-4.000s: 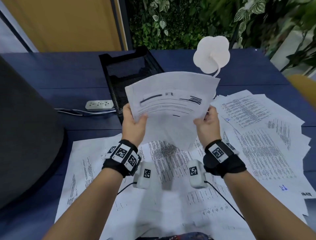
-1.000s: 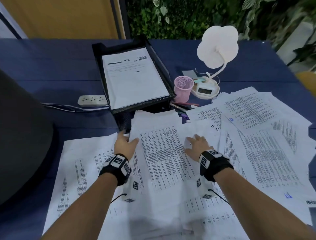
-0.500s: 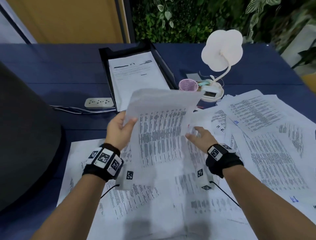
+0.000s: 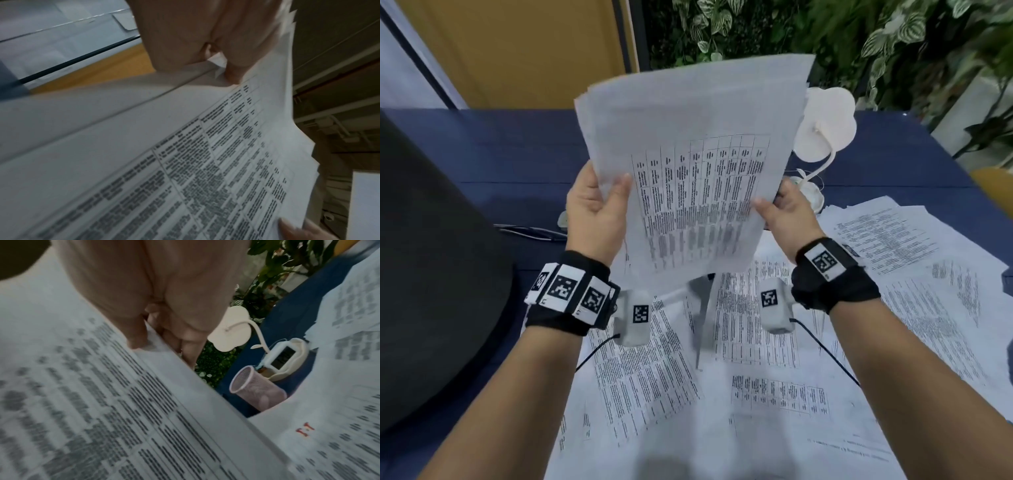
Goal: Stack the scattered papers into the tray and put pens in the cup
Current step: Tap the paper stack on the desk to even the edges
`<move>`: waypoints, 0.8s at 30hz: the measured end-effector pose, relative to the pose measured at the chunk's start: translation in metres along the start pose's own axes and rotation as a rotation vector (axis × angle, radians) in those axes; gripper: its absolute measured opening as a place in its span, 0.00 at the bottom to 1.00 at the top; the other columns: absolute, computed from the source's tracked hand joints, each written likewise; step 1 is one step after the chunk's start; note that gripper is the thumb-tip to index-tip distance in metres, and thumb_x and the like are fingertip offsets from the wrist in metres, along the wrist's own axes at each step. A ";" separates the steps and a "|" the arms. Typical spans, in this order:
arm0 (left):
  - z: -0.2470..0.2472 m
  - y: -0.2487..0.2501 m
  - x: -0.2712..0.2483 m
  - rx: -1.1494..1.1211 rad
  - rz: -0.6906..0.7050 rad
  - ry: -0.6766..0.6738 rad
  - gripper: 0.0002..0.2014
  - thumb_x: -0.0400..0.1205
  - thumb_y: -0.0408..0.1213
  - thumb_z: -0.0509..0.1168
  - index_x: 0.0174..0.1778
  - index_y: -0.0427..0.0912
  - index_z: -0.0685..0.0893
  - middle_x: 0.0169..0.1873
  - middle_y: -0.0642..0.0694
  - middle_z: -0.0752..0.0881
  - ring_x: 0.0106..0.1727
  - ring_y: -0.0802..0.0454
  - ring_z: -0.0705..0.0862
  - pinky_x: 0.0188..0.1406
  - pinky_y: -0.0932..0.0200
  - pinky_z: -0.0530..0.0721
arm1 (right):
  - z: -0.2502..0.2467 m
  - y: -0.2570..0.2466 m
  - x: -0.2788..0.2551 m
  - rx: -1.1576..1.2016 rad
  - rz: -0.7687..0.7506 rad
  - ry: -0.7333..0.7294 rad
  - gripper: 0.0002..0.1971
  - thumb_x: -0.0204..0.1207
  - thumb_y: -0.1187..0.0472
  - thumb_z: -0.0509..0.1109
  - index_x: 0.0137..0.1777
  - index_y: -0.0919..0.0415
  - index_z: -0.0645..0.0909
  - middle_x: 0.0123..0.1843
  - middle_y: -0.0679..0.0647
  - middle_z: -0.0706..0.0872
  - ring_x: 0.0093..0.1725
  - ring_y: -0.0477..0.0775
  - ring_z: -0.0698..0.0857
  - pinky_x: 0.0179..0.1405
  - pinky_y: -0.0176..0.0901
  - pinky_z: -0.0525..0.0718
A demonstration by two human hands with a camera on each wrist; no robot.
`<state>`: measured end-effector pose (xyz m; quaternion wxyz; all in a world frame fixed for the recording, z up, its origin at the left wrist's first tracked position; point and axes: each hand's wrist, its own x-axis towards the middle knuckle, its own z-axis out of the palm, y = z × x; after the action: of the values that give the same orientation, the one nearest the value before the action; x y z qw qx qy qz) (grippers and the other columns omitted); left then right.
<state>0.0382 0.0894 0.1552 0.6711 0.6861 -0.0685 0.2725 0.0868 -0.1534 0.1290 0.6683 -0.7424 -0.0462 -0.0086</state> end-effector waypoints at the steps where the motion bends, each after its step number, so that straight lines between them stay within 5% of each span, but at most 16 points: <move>1: 0.001 0.004 0.002 -0.010 0.019 -0.007 0.09 0.83 0.25 0.62 0.55 0.42 0.78 0.48 0.60 0.88 0.56 0.60 0.85 0.59 0.62 0.80 | 0.002 -0.005 0.000 0.034 -0.007 0.014 0.11 0.80 0.72 0.63 0.56 0.57 0.74 0.50 0.51 0.85 0.49 0.49 0.85 0.63 0.58 0.82; 5: 0.012 0.016 0.005 0.021 0.059 -0.022 0.11 0.83 0.26 0.61 0.60 0.40 0.75 0.53 0.53 0.85 0.58 0.59 0.84 0.61 0.59 0.80 | 0.014 -0.022 -0.005 0.091 -0.069 0.079 0.10 0.81 0.72 0.60 0.57 0.59 0.74 0.52 0.55 0.85 0.51 0.54 0.84 0.54 0.51 0.84; 12: 0.019 0.021 -0.011 -0.049 0.057 0.074 0.11 0.83 0.24 0.61 0.59 0.40 0.75 0.53 0.50 0.84 0.56 0.61 0.84 0.59 0.64 0.80 | 0.014 -0.027 -0.030 0.077 -0.201 0.207 0.11 0.79 0.73 0.63 0.56 0.57 0.74 0.50 0.45 0.84 0.51 0.44 0.84 0.60 0.46 0.84; 14: 0.015 0.007 -0.021 -0.044 -0.067 0.029 0.15 0.82 0.25 0.63 0.60 0.46 0.74 0.56 0.52 0.84 0.59 0.60 0.83 0.61 0.62 0.80 | 0.010 -0.016 -0.036 0.043 -0.149 0.191 0.13 0.78 0.73 0.64 0.57 0.56 0.75 0.51 0.45 0.84 0.53 0.46 0.84 0.61 0.48 0.84; 17: 0.005 -0.023 -0.040 0.065 -0.319 -0.030 0.23 0.79 0.37 0.71 0.68 0.43 0.71 0.63 0.48 0.82 0.64 0.61 0.82 0.68 0.54 0.79 | 0.010 0.006 -0.043 0.045 -0.034 0.131 0.18 0.75 0.75 0.66 0.61 0.57 0.75 0.57 0.54 0.86 0.57 0.51 0.86 0.65 0.54 0.82; 20: -0.001 -0.040 -0.051 0.105 -0.394 -0.029 0.21 0.76 0.39 0.73 0.62 0.53 0.73 0.58 0.47 0.85 0.58 0.58 0.85 0.62 0.52 0.83 | 0.010 0.023 -0.047 0.035 0.084 0.108 0.17 0.75 0.77 0.66 0.60 0.59 0.77 0.55 0.56 0.86 0.53 0.51 0.85 0.65 0.57 0.81; 22: -0.005 -0.043 -0.052 0.070 -0.449 0.016 0.19 0.76 0.37 0.73 0.58 0.57 0.75 0.57 0.48 0.86 0.59 0.53 0.85 0.64 0.45 0.82 | 0.007 0.029 -0.048 0.038 0.131 0.098 0.16 0.75 0.77 0.65 0.58 0.61 0.79 0.52 0.55 0.87 0.52 0.53 0.85 0.63 0.57 0.81; 24: -0.007 -0.045 -0.050 0.041 -0.524 0.026 0.18 0.77 0.30 0.71 0.60 0.50 0.77 0.54 0.50 0.87 0.57 0.54 0.85 0.68 0.44 0.79 | 0.008 0.030 -0.048 0.079 0.176 0.079 0.17 0.75 0.79 0.63 0.58 0.60 0.78 0.51 0.54 0.87 0.50 0.52 0.85 0.59 0.53 0.81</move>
<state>0.0145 0.0862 0.0917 0.7055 0.6903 0.1255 0.0995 0.0411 -0.1512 0.0946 0.6965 -0.7157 0.0452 0.0229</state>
